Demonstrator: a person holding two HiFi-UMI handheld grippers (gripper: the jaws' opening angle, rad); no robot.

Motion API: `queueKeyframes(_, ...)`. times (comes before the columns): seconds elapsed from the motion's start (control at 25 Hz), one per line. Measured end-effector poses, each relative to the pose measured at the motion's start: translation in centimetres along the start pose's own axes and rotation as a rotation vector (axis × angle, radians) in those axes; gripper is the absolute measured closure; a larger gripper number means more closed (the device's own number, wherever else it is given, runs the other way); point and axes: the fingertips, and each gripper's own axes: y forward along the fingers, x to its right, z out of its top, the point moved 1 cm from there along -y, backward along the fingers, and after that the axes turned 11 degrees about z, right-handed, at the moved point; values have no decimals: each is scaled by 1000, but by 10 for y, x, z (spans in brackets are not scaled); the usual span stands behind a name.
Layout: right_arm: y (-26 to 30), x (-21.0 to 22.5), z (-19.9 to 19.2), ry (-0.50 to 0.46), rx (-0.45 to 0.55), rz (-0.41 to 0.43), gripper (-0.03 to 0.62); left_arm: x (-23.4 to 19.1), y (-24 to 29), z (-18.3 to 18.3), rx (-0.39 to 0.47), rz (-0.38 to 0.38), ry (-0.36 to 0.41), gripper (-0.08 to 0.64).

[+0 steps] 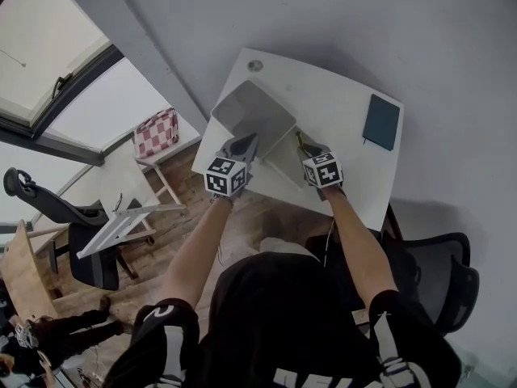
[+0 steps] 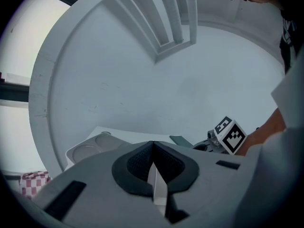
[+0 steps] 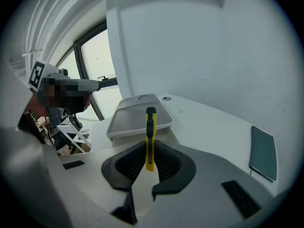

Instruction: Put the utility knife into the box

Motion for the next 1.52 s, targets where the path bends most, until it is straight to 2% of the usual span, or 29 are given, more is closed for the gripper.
queueKeyframes(0.28,29,9,-21,48,-99,21,525,-11,8,-12,-35,18,-3,535)
queueKeyframes(0.44,38,12,-35,49,-191,4,525,-13,8,-20,-49,32,-12,535)
queueKeyframes(1.0,75,2,-51,-16,-339,92,523,-29,8,-29,-70,71,-30,535)
queueKeyframes(1.2,83,0,-57,-51,-369,103,523,-34,5,-33,-74,89,-36,535)
queueKeyframes(1.28,86,-7,-58,-35,-373,135,523,-36,4,-32,-75,96,-39,535)
queueKeyframes(1.52,78,-4,-55,-45,-350,128,501,-29,1,-31,-72,102,-30,535)
